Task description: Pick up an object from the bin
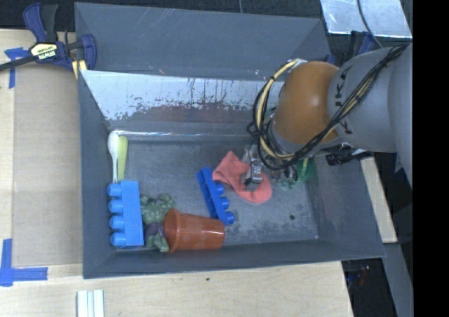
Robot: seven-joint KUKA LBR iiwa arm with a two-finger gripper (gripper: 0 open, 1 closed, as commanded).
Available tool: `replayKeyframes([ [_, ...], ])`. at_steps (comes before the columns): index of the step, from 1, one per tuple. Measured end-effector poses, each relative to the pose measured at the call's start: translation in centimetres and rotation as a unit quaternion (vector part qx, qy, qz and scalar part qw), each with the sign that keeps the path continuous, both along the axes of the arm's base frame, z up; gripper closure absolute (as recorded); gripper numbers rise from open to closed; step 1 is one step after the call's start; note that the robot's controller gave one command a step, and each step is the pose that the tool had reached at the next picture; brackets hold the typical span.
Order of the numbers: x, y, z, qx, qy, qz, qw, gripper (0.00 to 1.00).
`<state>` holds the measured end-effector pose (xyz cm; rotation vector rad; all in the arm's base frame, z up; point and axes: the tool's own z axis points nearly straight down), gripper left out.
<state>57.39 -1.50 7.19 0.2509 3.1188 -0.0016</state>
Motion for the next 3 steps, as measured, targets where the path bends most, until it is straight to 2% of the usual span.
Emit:
replayKeyframes([
  [1, 0.0, 0.0, 0.0, 0.000, 0.0000, 0.000, 1.0000, 1.00],
  [2, -0.6, -0.2, 5.7, 0.000, 0.0026, 0.007, 1.0000, 1.00],
  [3, 0.0, 0.7, 11.8, 0.000, 0.0016, 0.024, 0.9997, 1.00],
])
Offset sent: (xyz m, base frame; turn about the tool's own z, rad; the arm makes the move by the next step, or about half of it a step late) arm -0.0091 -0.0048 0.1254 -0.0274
